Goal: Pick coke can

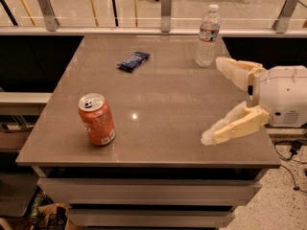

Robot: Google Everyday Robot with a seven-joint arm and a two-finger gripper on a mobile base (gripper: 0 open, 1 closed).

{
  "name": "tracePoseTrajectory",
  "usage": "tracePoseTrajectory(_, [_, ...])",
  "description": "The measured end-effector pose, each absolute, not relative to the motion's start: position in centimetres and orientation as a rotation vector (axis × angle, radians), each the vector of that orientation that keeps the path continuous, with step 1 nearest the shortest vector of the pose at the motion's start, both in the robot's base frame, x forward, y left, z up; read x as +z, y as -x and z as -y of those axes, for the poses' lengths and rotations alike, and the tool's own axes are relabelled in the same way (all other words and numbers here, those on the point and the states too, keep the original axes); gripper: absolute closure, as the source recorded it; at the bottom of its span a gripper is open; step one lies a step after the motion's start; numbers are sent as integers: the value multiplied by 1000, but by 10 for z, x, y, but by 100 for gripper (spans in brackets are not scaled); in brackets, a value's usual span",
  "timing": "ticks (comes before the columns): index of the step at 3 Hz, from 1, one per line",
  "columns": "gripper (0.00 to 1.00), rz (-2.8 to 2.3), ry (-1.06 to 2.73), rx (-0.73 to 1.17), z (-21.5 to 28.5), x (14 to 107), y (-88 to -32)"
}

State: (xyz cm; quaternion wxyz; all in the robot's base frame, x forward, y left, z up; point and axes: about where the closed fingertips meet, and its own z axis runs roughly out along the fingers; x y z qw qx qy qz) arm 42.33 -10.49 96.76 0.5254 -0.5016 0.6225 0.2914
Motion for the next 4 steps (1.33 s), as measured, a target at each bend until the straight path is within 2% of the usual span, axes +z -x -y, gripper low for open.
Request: tracePoseTrajectory(4, [0, -1450, 1123, 796, 80, 953, -421])
